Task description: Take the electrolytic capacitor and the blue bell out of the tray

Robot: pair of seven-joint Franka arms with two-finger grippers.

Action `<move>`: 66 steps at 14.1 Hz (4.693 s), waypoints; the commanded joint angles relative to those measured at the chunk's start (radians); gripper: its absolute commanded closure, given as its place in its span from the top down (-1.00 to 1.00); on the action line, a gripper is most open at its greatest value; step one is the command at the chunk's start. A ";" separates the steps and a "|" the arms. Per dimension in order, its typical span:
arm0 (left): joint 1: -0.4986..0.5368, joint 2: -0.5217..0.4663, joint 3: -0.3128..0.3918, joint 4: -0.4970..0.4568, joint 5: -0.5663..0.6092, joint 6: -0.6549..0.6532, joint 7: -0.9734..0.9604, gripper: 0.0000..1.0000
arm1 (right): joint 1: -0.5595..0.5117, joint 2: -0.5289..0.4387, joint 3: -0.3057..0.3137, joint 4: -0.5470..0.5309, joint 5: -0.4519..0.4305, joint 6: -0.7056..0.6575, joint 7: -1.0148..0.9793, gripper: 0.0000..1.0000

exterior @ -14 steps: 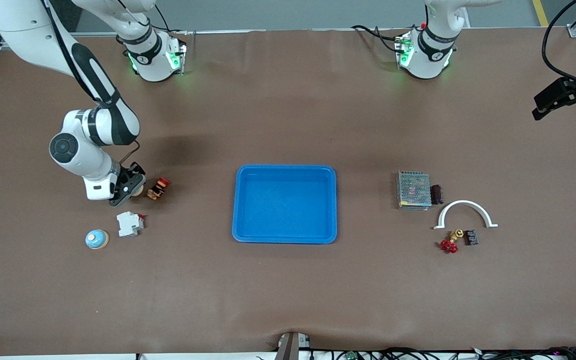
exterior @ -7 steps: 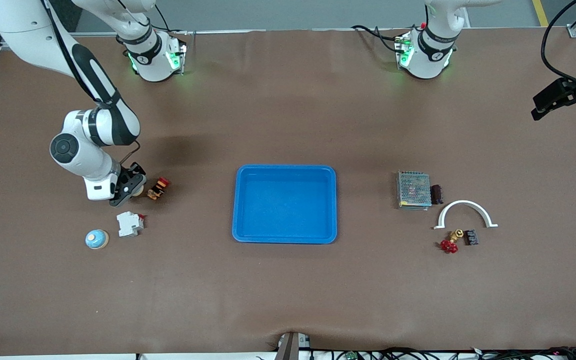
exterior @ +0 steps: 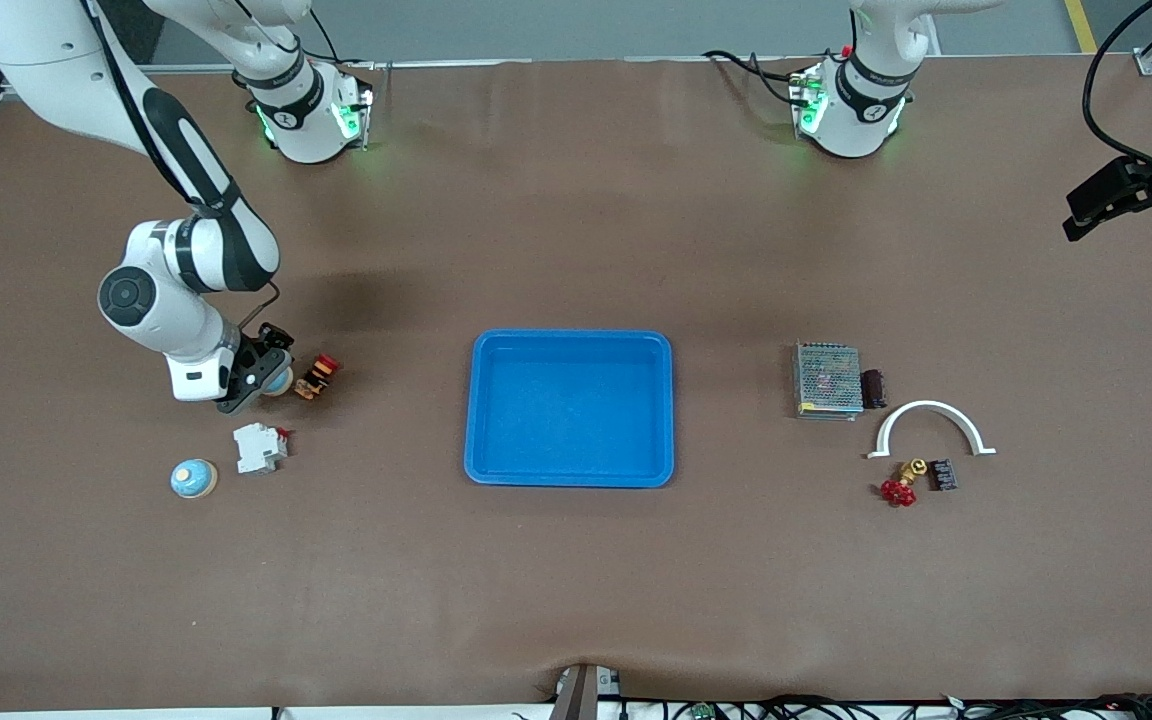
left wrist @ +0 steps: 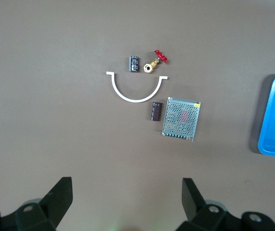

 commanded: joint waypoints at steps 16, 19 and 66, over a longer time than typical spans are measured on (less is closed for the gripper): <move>-0.012 0.000 -0.035 -0.016 -0.030 -0.029 0.005 1.00 | 0.127 -0.057 0.015 0.640 -0.014 -0.762 0.469 1.00; -0.007 0.019 -0.033 -0.009 -0.030 -0.007 0.003 1.00 | 0.122 -0.054 0.011 0.790 -0.019 -0.894 0.475 1.00; -0.009 0.023 -0.049 0.006 -0.015 -0.011 0.003 1.00 | 0.004 -0.432 0.008 0.629 0.064 -0.862 0.836 1.00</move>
